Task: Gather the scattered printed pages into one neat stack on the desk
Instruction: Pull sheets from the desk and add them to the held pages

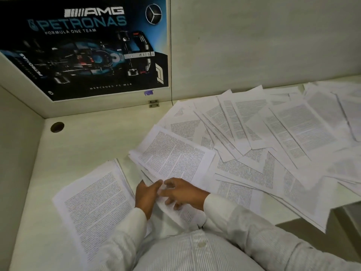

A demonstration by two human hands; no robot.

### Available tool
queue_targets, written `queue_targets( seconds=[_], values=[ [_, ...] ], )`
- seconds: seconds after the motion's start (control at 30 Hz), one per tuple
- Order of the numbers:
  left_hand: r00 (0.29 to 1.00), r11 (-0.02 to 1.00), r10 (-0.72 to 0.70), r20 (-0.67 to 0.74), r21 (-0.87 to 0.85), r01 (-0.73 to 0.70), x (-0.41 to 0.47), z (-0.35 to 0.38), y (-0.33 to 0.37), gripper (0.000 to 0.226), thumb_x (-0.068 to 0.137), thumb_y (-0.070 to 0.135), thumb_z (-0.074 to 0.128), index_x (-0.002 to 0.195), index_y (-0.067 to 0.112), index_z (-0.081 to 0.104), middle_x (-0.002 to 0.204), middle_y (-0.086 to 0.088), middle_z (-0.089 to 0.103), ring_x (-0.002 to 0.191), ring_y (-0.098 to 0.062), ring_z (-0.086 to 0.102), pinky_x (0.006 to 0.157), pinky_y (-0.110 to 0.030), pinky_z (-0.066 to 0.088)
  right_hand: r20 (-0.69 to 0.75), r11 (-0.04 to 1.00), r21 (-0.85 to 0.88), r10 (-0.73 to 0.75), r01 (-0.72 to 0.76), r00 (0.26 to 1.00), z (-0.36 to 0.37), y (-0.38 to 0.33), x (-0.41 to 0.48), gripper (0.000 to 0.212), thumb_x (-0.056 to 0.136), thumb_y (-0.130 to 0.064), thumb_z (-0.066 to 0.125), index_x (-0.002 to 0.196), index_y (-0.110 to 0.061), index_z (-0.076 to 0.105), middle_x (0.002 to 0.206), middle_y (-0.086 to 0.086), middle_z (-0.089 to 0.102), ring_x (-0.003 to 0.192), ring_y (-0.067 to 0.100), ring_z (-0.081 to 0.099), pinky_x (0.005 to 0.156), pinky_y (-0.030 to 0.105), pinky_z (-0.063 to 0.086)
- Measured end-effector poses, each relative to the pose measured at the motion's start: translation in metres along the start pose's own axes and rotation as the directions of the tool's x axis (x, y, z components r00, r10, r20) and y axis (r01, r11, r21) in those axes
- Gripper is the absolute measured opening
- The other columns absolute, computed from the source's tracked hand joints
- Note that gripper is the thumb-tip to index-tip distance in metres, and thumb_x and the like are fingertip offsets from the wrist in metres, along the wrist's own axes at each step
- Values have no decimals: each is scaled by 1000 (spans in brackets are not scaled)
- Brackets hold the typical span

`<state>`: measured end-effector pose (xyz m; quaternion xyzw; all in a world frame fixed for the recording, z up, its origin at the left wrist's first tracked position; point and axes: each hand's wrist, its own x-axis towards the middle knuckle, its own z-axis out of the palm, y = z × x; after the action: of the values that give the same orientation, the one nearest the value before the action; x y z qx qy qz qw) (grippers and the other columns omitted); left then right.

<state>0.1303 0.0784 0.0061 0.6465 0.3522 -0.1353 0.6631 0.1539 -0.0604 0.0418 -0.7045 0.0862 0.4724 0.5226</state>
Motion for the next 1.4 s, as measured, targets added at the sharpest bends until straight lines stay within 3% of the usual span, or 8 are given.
queue_targets(
  seconds=[0.23, 0.43, 0.57, 0.7, 0.87, 1.03, 1.17, 1.4],
  values=[
    [999, 1000, 6, -37, 30, -5, 19, -31, 18, 45, 89, 4, 66, 133, 7, 56, 120, -10, 65, 92, -24, 63, 84, -32, 50, -144, 976, 181, -93, 118, 985, -19, 0, -12, 15, 93, -20, 66, 105, -13, 68, 107, 9, 70, 82, 17, 69, 60, 26, 52],
    [997, 998, 63, 51, -24, -62, 22, -70, 43, 42, 86, 4, 69, 126, 8, 59, 120, -12, 66, 97, -29, 65, 86, -38, 51, -644, 947, -256, -317, 194, 697, -78, 1, -13, 52, 84, -42, 74, 126, -18, 55, 119, -5, 48, 111, 14, 51, 93, 31, 49],
    [987, 998, 32, 157, -62, -22, 19, -79, 48, 41, 80, 5, 74, 120, 5, 63, 118, -16, 69, 95, -31, 68, 85, -37, 53, -467, 981, -74, -195, 181, 863, -99, -1, -19, 84, 75, -57, 78, 140, -20, 41, 132, -6, 52, 118, 15, 56, 100, 36, 49],
    [958, 988, 23, 286, -155, 23, 6, -65, 45, 35, 95, 28, 61, 126, 10, 63, 119, -9, 71, 106, -28, 69, 84, -34, 58, -194, 902, 326, -231, 284, 954, -94, 4, -28, 46, 88, -30, 73, 129, -10, 62, 122, 5, 71, 110, 22, 68, 97, 36, 53],
    [922, 993, -71, 381, -65, 103, -5, -46, 16, 57, 86, 55, 64, 130, 20, 61, 124, 1, 69, 116, -20, 65, 105, -35, 45, -161, 896, 365, -208, 254, 965, -64, 35, -31, 35, 90, -12, 70, 124, -7, 65, 120, 7, 71, 107, 22, 70, 87, 30, 58],
    [914, 993, -94, 395, -32, 116, -19, -31, -4, 44, 83, -1, 70, 126, -3, 61, 121, -20, 68, 103, -34, 67, 72, -30, 61, -219, 880, 377, -218, 289, 951, -45, 66, -42, 35, 88, -10, 72, 122, -14, 66, 123, 3, 70, 109, 16, 69, 91, 26, 55],
    [916, 992, -107, 388, -17, 123, -11, -28, -9, 48, 64, -7, 67, 112, -6, 66, 120, -27, 65, 91, -34, 66, 64, -32, 60, -271, 893, 338, -209, 296, 940, -46, 76, -59, 33, 90, -21, 72, 122, -21, 66, 119, -5, 72, 106, 14, 70, 91, 30, 56],
    [969, 997, -73, 237, 34, 67, -4, -6, -45, 37, 97, 23, 62, 132, 10, 57, 121, -10, 66, 109, -31, 64, 101, -44, 49, -570, 955, 177, -98, 238, 816, -68, 115, -66, 13, 89, -20, 72, 101, -22, 68, 104, 0, 71, 88, 11, 68, 83, 32, 58]
  ],
)
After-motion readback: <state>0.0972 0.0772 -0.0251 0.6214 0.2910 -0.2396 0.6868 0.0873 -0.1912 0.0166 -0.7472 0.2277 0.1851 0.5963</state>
